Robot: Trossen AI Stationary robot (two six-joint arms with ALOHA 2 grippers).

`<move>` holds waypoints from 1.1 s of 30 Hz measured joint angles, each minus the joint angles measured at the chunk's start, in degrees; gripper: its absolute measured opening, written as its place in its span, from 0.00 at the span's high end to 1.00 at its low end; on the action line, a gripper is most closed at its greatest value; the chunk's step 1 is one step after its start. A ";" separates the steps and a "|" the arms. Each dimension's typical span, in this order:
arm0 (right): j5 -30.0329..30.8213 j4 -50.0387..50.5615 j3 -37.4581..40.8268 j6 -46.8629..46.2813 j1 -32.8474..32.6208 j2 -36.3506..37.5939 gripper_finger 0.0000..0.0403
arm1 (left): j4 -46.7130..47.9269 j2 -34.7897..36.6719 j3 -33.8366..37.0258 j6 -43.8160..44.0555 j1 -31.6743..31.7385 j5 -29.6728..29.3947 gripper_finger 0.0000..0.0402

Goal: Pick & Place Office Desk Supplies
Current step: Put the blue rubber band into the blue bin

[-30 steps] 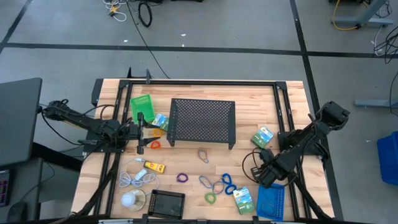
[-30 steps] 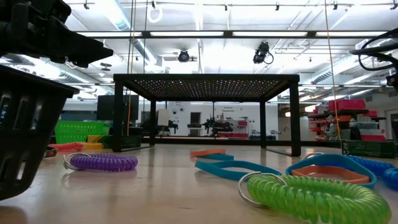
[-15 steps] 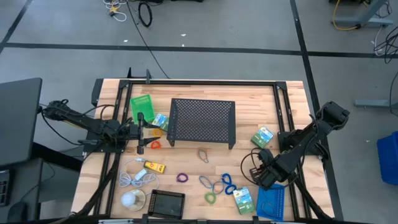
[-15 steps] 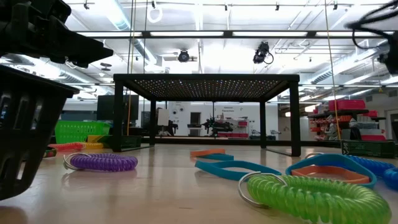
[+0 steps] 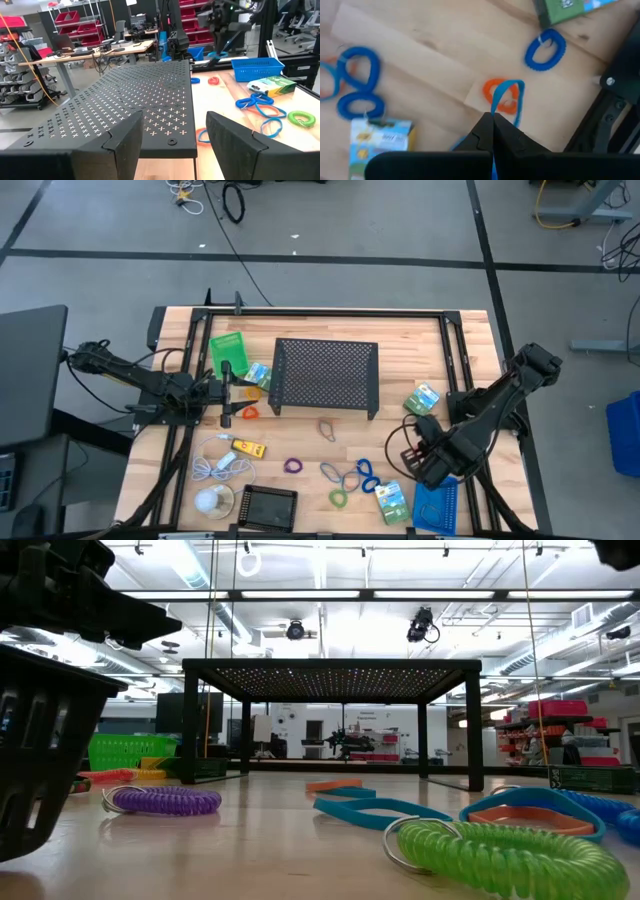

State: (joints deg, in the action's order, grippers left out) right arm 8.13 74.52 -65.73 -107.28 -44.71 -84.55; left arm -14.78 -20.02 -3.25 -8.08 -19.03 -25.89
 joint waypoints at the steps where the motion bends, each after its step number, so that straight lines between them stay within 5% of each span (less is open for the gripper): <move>1: -0.74 -0.02 -0.54 0.59 -0.01 0.00 1.00 | 0.11 -0.02 0.00 0.00 0.00 -0.02 0.44; 13: -13.50 -7.85 -2.74 -0.41 -4.67 0.00 1.00 | 0.33 0.00 0.00 -0.01 0.00 -0.02 0.44; 33: -16.97 -18.80 -2.72 -2.55 -8.17 -10.36 1.00 | 1.17 0.01 0.00 -0.28 0.00 -0.02 0.44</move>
State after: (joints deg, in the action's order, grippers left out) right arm -8.84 55.72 -68.44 -109.83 -52.88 -94.92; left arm -13.61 -20.01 -3.25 -8.36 -19.03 -25.91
